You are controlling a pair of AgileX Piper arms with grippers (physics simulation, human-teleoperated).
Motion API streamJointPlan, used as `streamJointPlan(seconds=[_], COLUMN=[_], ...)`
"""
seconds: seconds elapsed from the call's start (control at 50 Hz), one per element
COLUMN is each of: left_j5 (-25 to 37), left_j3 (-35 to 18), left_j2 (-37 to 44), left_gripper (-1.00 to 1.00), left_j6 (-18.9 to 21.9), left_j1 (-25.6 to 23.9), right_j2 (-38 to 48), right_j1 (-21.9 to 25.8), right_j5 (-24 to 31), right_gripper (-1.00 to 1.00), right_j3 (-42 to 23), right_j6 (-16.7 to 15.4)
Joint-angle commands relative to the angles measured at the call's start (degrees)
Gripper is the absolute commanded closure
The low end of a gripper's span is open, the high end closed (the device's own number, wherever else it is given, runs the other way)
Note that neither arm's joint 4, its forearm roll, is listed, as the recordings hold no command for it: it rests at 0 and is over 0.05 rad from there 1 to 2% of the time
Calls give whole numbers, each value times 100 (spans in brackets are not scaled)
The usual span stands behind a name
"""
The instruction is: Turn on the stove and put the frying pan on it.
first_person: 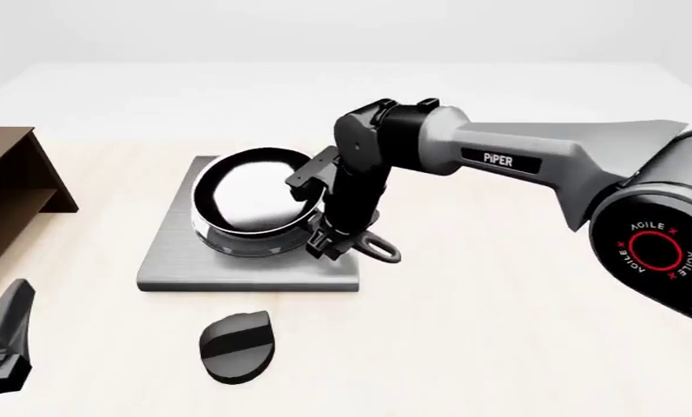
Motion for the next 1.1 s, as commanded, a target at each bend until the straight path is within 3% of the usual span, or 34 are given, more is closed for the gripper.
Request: streamJointPlan(seconds=[0.02,0.38,0.4,0.58,0.7,0.74,0.78,1.1], left_j5=[-15,-23,-22,-21,-20,-19,-18,-17], left_j3=[0,-1,-1,-1,-1,-1,-1,-1], left_j2=[0,0,0,0,0,0,0,0], left_gripper=[-100,-100,-100,-100,-100,-100,-100,-100], left_j6=[-19,-39,-38,-47,-38,-38,-38,-33], left_j1=[21,37,38,42,42,39,38,34], right_j2=[163,199,185,-34,-235,-320,-404,-1314], right_j1=[-67,-206,-195,19,-57,62,-28,123], right_j5=[-124,-175,-170,0,196,216,264,565], right_gripper=[100,100,-100,-100,-100,-100,-100,-100], right_j3=[-143,-71,-83,-209,-344,-344,-336,-28], right_j6=[129,115,137,334,197,310,129,-78])
